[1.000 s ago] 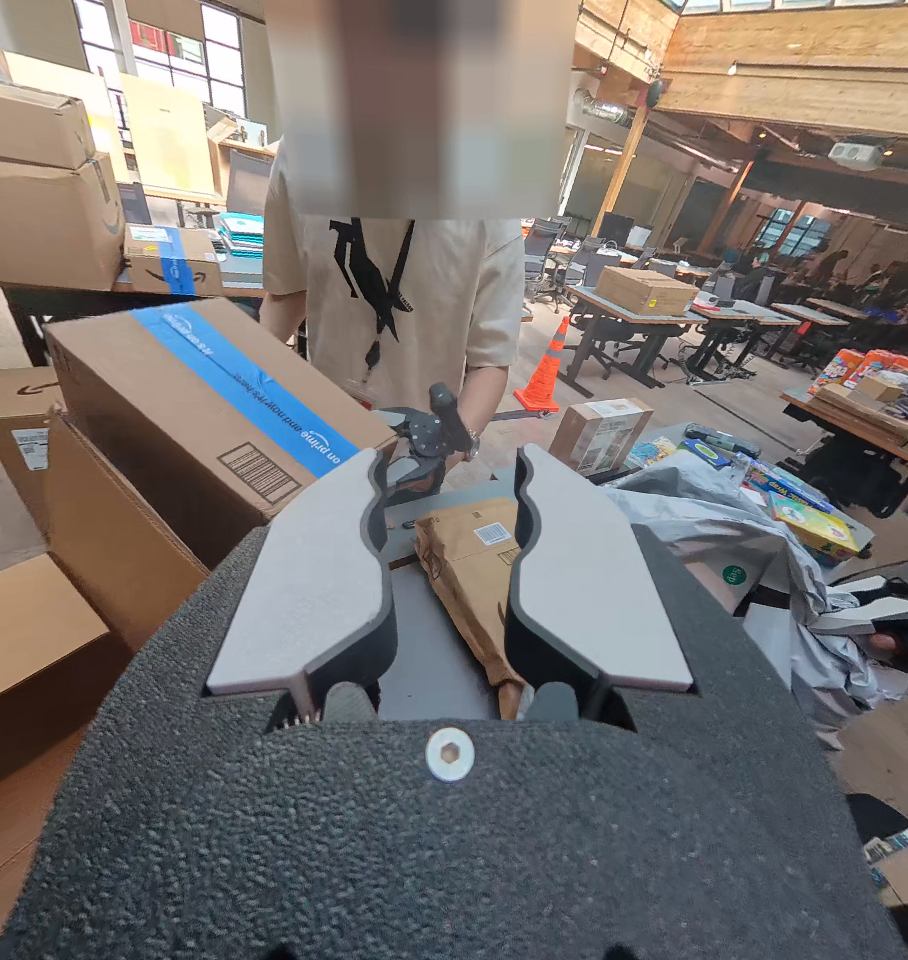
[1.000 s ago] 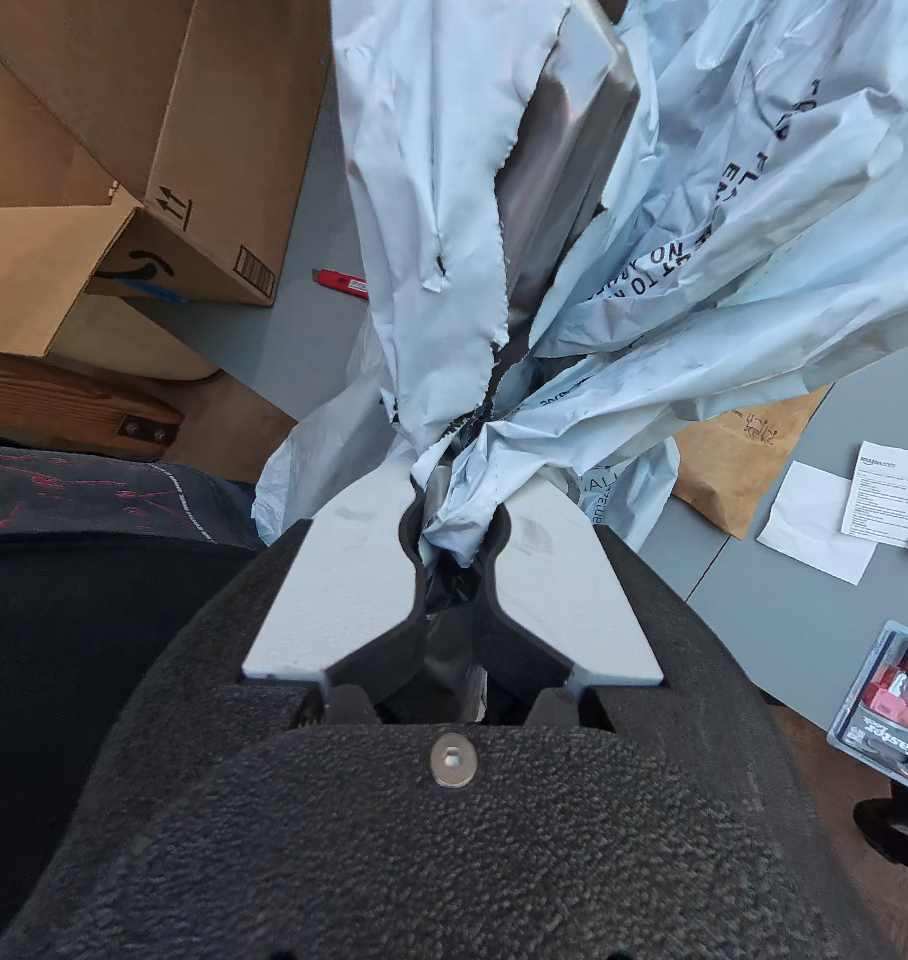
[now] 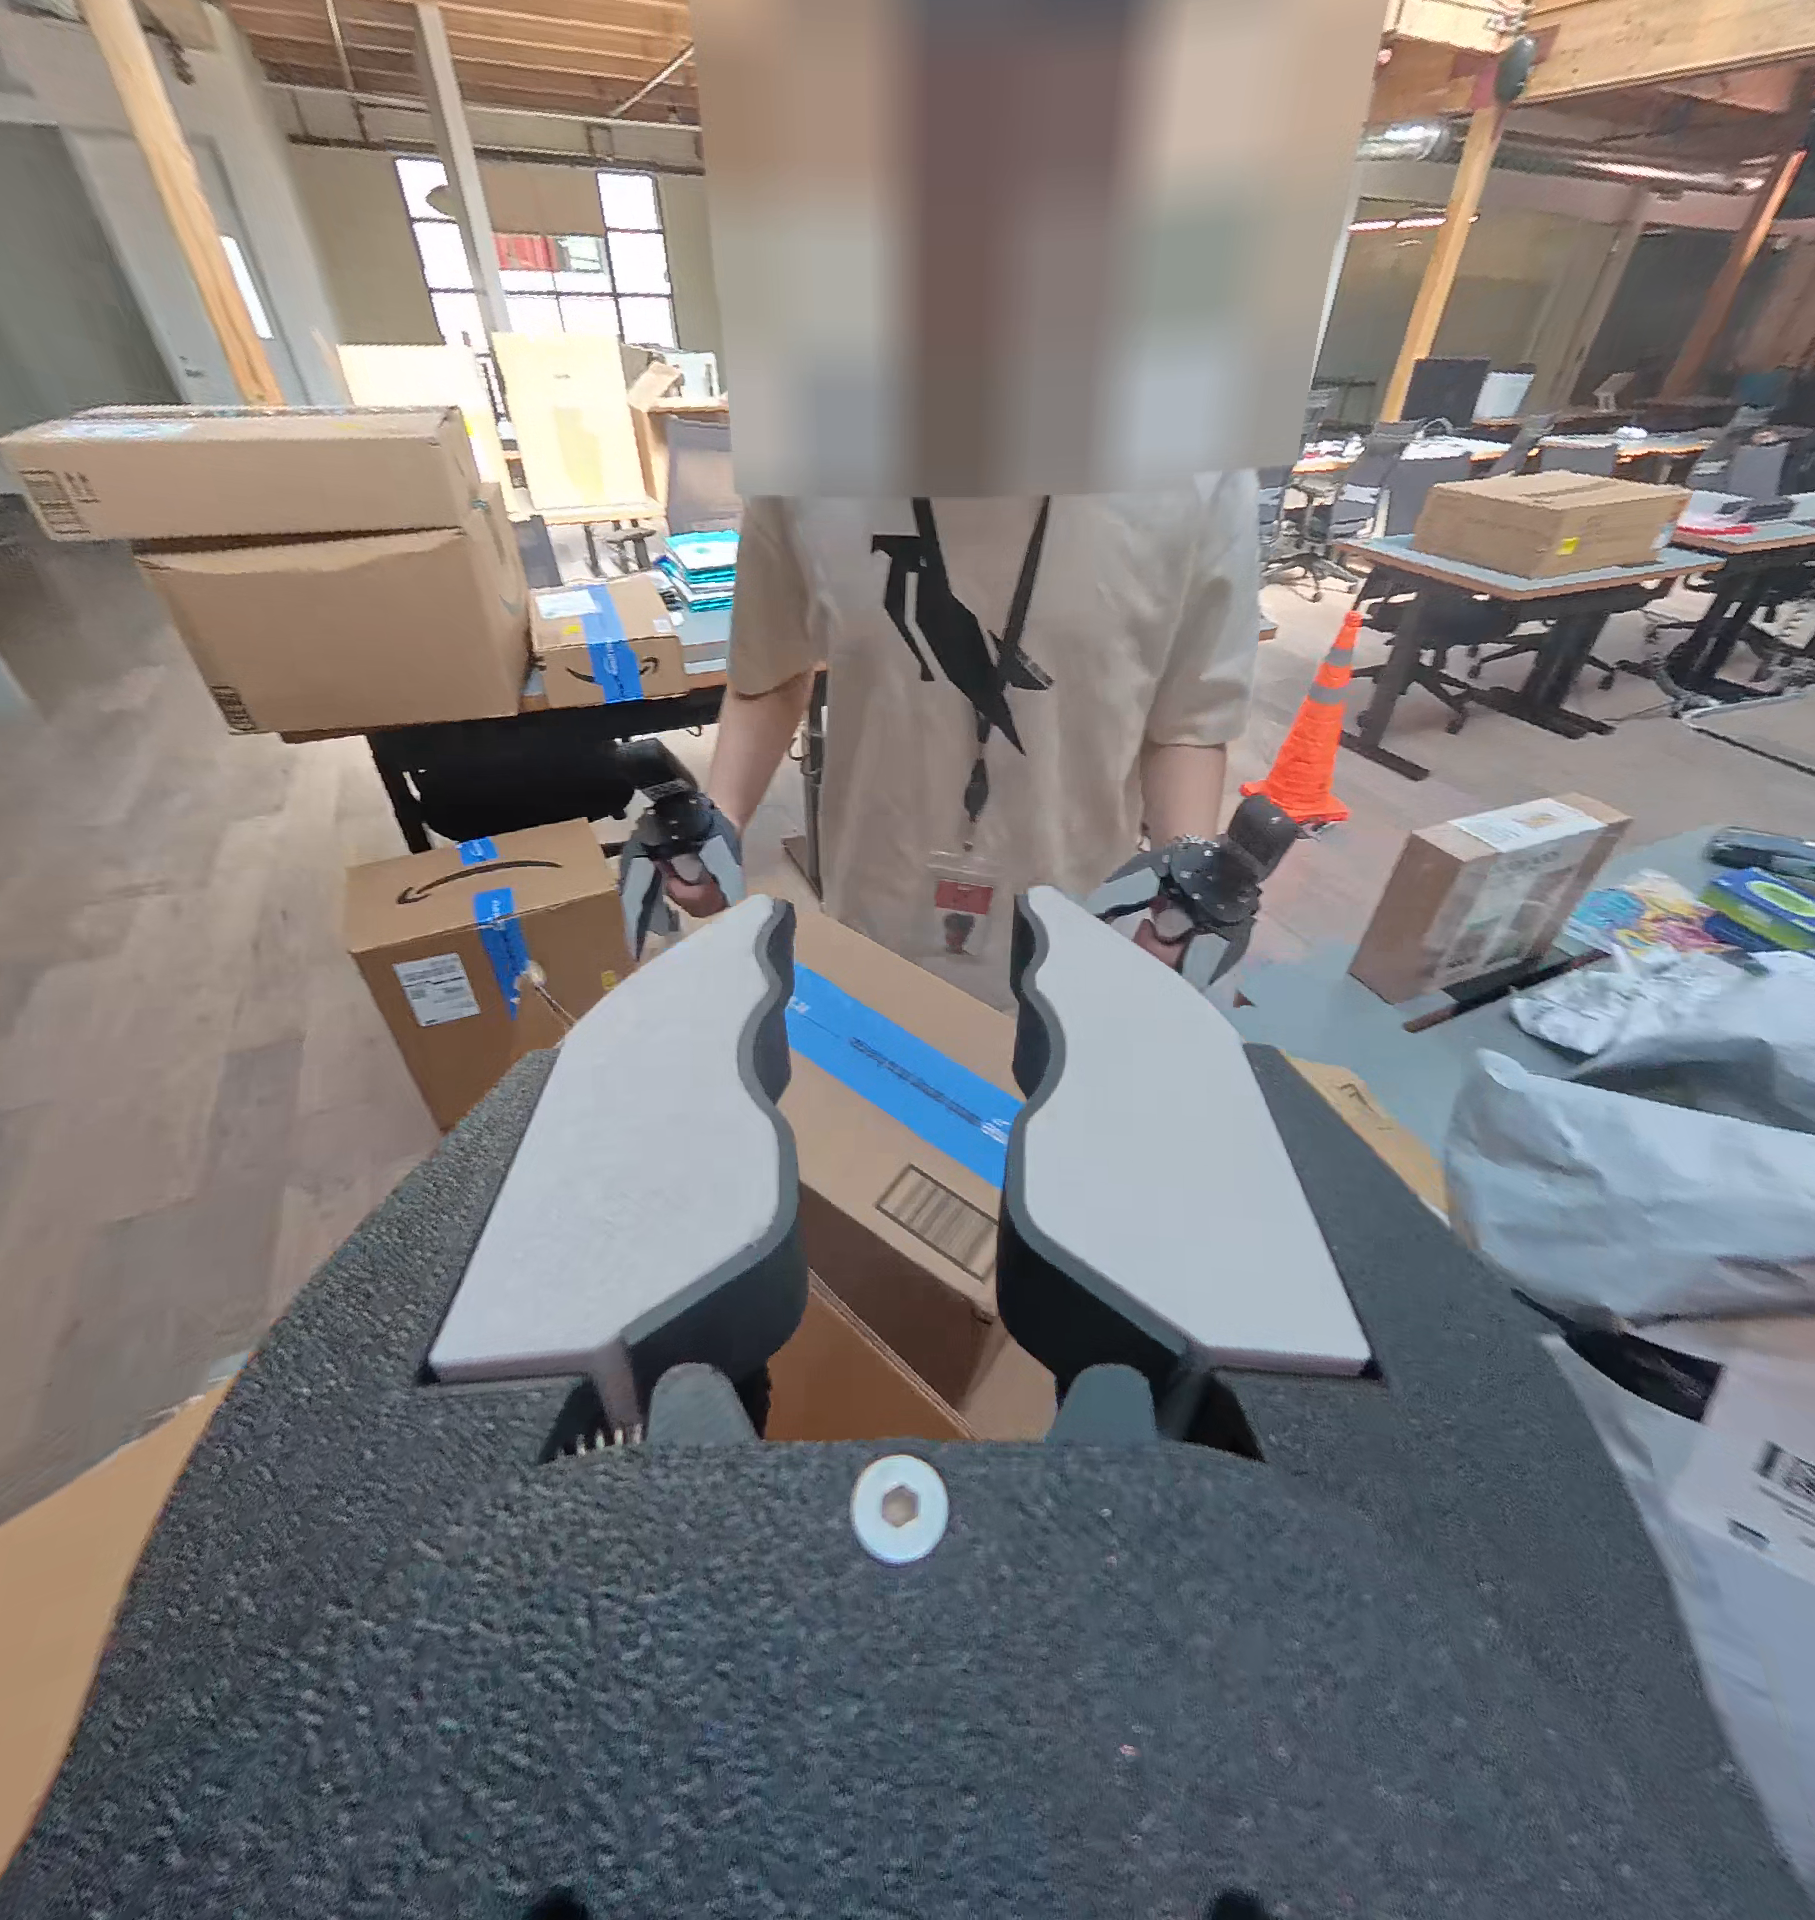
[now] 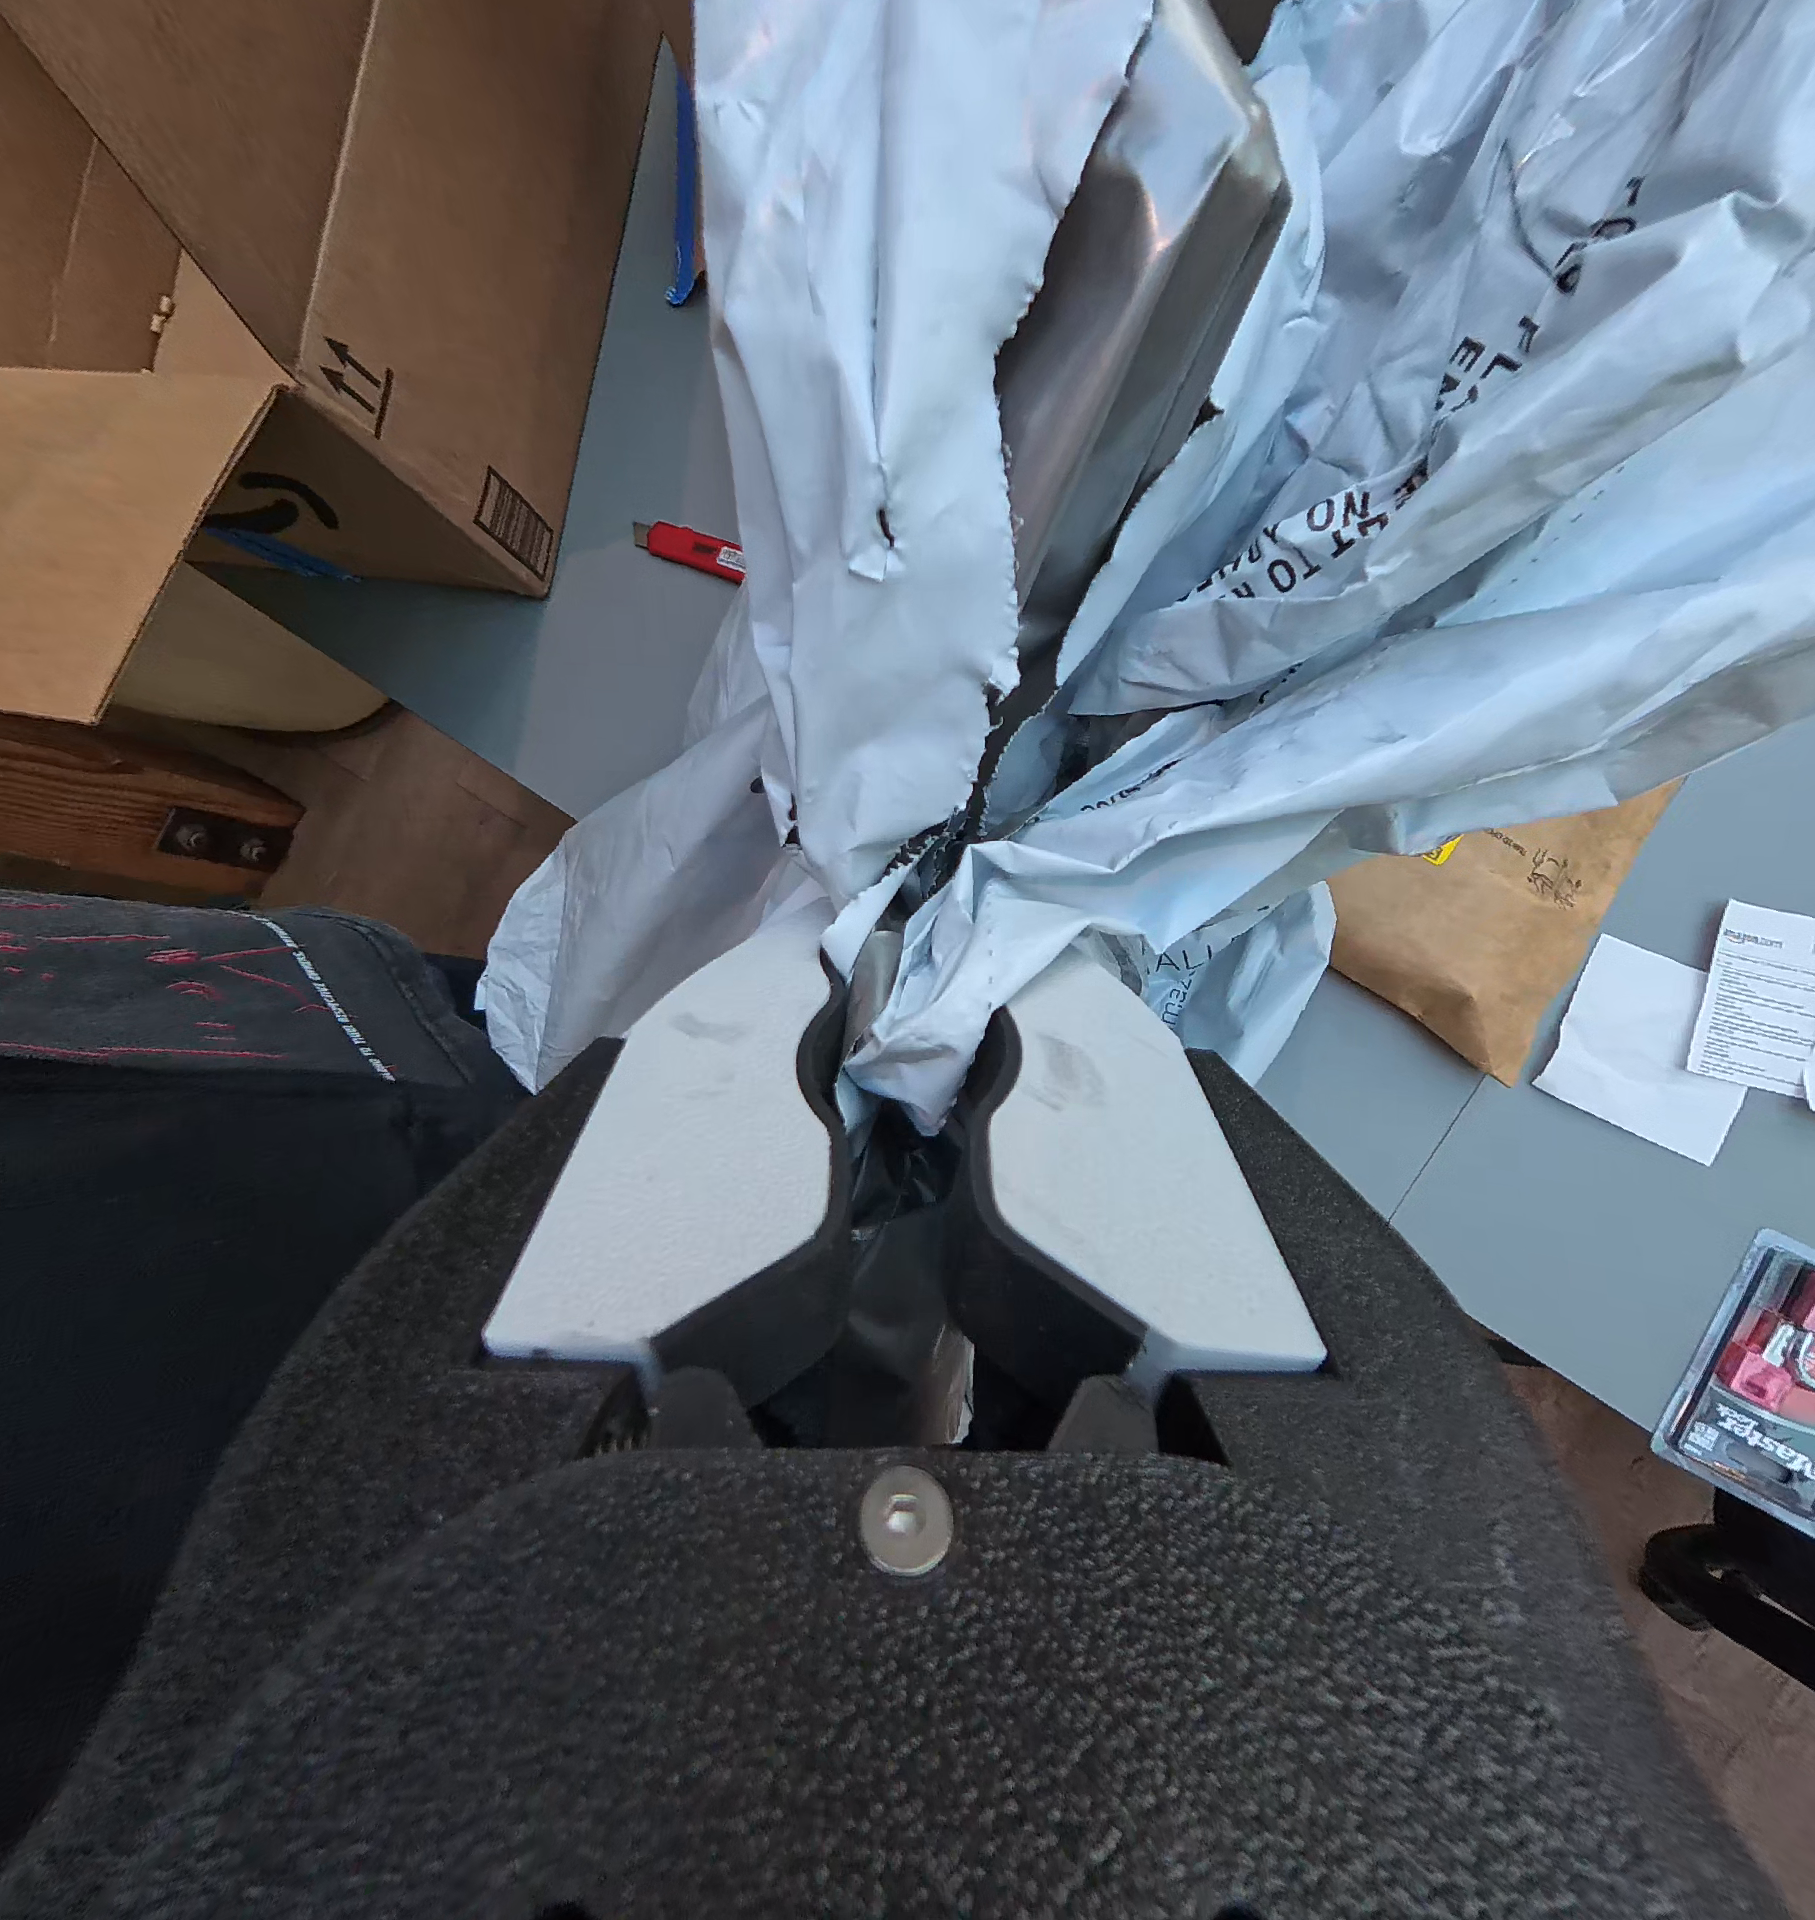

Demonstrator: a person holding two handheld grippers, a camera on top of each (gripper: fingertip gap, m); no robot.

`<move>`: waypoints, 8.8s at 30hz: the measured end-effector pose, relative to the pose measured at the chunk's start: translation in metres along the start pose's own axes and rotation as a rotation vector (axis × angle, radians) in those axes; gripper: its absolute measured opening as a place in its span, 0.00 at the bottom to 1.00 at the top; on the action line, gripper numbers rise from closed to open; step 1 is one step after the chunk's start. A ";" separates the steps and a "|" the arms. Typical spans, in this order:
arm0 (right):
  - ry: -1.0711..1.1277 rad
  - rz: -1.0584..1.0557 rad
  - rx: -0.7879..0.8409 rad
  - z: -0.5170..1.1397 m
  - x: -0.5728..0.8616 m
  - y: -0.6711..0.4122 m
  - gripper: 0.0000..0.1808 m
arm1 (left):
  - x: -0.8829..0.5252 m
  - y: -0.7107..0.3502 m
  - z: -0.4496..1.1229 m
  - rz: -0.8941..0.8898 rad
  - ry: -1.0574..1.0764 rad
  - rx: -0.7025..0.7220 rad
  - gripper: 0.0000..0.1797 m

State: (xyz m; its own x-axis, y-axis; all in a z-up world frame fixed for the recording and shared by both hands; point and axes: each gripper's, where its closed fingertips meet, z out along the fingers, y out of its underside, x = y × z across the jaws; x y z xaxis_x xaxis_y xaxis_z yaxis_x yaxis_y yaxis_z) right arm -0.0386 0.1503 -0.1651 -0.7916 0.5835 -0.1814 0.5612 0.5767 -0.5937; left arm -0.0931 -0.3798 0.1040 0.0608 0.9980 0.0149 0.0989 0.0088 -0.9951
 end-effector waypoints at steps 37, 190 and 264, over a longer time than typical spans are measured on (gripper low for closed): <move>0.008 -0.007 0.030 -0.003 -0.017 0.001 0.09 | -0.016 0.017 0.046 0.022 -0.024 -0.123 0.26; -0.308 0.281 0.200 -0.015 0.194 0.000 0.08 | 0.446 0.429 0.067 0.025 0.506 -0.846 0.43; 0.168 -0.193 0.071 -0.051 0.288 0.021 0.50 | 0.565 0.522 0.141 -0.454 0.366 -1.045 0.45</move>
State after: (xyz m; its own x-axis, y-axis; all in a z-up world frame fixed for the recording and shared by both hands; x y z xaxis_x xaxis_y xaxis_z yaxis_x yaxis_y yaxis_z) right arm -0.2421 0.3594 -0.1903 -0.8275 0.5572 0.0697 0.3810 0.6483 -0.6592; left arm -0.1467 0.1973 -0.4212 0.0740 0.8383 0.5402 0.9337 0.1320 -0.3328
